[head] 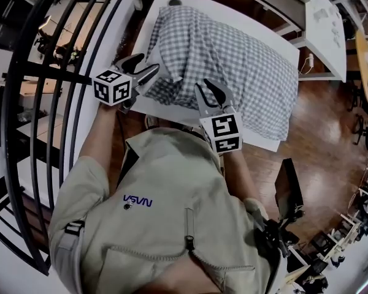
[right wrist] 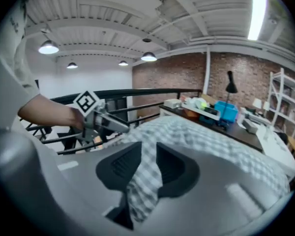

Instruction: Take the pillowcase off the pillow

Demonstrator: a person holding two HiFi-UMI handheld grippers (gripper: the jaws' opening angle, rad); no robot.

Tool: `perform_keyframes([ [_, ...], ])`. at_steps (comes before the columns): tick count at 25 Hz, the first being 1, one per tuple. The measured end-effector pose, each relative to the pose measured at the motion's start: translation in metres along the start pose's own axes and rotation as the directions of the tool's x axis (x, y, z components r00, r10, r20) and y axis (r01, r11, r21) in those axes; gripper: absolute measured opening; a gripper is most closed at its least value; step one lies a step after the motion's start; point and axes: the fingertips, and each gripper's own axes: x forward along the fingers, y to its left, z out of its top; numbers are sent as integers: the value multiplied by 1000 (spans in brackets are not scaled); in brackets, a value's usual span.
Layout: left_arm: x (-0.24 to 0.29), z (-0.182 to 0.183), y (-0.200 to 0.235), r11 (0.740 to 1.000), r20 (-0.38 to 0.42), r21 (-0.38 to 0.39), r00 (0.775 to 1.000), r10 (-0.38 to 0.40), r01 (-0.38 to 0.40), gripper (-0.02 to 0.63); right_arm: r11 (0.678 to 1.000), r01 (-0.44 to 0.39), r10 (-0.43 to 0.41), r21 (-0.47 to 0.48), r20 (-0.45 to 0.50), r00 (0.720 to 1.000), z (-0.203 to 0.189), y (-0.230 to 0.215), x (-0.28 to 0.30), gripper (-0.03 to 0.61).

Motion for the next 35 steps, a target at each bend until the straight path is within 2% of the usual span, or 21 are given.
perform_keyframes([
  [1, 12, -7, -3, 1000, -42, -8, 999, -26, 26, 295, 998, -52, 51, -43, -13, 999, 6, 17, 14, 119],
  [3, 30, -22, -11, 998, -124, -9, 990, -64, 63, 290, 985, -120, 113, -120, -69, 991, 6, 42, 41, 168],
  [6, 34, -25, -26, 997, -156, 7, 984, -80, 82, 84, 968, -147, 105, -203, -204, 973, -17, 61, 74, 189],
  [7, 31, -20, -30, 997, -142, 13, 987, -73, 75, 46, 964, -137, 81, -229, -237, 968, -25, 62, 78, 154],
  [8, 28, -13, -34, 998, -123, 17, 990, -64, 66, 32, 961, -122, 57, -249, -252, 966, -30, 61, 78, 54],
  [10, 21, 0, -39, 998, -78, 9, 995, -55, 55, 26, 962, -98, 30, -255, -255, 966, -32, 54, 71, 15],
  [13, 13, 21, -38, 998, 0, -47, 999, -51, 51, 25, 968, -54, -10, -244, -255, 967, -30, 35, 53, 14],
  [16, 6, 33, -33, 994, 51, -98, 998, -48, 53, 23, 965, 41, -113, -258, -272, 955, -41, 4, 27, 12],
  [20, -3, 31, -32, 989, 85, -128, 994, -64, 75, 23, 948, 198, -273, -247, -320, 907, -75, -56, -9, 12],
  [22, -4, 23, -37, 988, 83, -129, 994, -75, 85, 23, 946, 238, -304, -221, -345, 888, -93, -76, -17, 12],
  [25, -2, 3, -43, 980, 64, -166, 993, -100, 109, 25, 954, 249, -295, -166, -369, 882, -109, -77, -15, 12],
  [28, -2, -17, -42, 971, 35, -205, 992, -117, 122, 42, 963, 236, -268, -129, -374, 888, -118, -67, -7, 14],
  [31, -5, -26, -44, 973, 22, -190, 992, -127, 128, 94, 970, 219, -241, -100, -361, 901, -122, -61, -5, 14],
  [34, -9, -20, -54, 975, 26, -148, 986, -162, 164, 137, 978, 205, -203, -30, -335, 920, -121, -61, -3, 18],
  [35, -10, -16, -60, 975, 23, -129, 984, -179, 180, 178, 981, 195, -185, -2, -328, 927, -120, -62, -3, 21],
])
